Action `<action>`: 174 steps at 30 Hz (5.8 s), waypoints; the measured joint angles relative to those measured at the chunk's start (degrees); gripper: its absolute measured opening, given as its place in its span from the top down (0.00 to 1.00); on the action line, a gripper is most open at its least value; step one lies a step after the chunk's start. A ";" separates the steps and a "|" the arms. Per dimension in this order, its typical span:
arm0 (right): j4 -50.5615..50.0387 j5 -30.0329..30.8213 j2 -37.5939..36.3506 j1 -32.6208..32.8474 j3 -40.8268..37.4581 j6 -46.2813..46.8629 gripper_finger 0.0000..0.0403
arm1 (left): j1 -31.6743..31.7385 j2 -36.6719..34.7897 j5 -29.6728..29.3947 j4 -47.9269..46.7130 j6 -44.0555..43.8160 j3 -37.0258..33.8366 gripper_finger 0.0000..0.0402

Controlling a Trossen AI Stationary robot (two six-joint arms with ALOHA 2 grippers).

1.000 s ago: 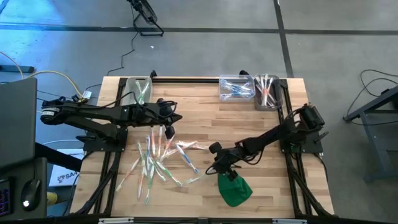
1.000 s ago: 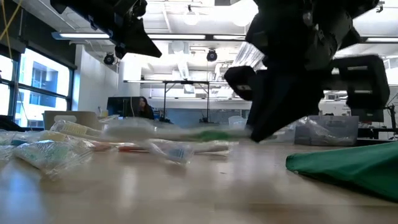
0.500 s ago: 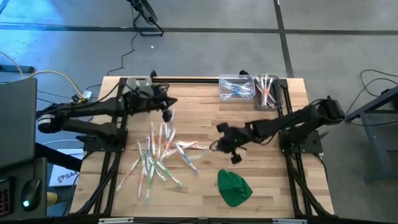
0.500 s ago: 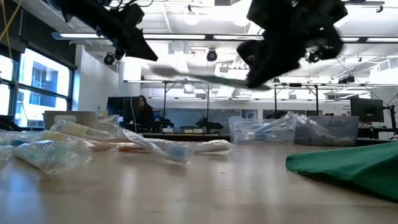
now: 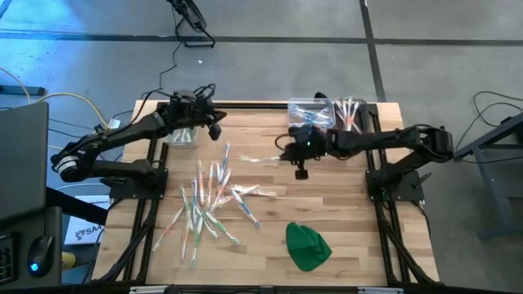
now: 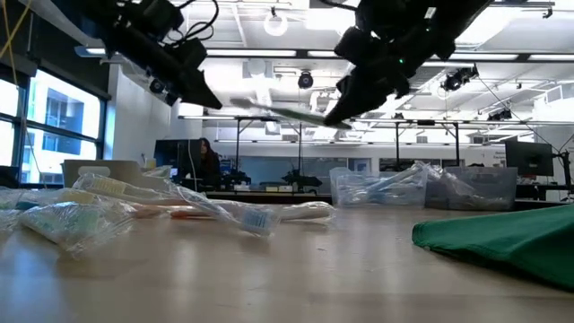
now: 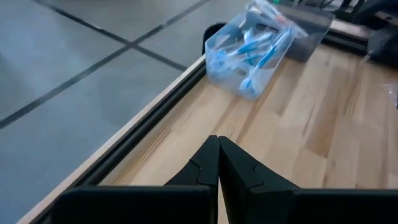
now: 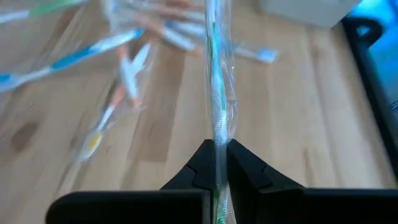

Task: Pick & Place Toothbrushes
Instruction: Put the green toothbrush into the gray bin

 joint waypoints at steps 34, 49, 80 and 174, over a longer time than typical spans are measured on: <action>27.34 -12.86 -0.04 -24.12 0.02 -0.05 0.97 | 2.66 17.75 14.70 38.68 1.87 -0.02 1.00; 27.30 -12.94 -0.03 -24.03 0.02 -3.44 0.97 | 2.66 19.45 11.05 42.44 -2.78 -0.01 0.92; 27.59 -13.13 -0.02 -24.03 0.02 -5.01 0.97 | -5.65 25.30 3.37 59.75 -6.70 4.29 0.59; 19.60 8.28 -1.70 -23.81 0.00 -10.74 0.27 | -0.42 23.02 0.75 46.40 -6.00 6.78 0.98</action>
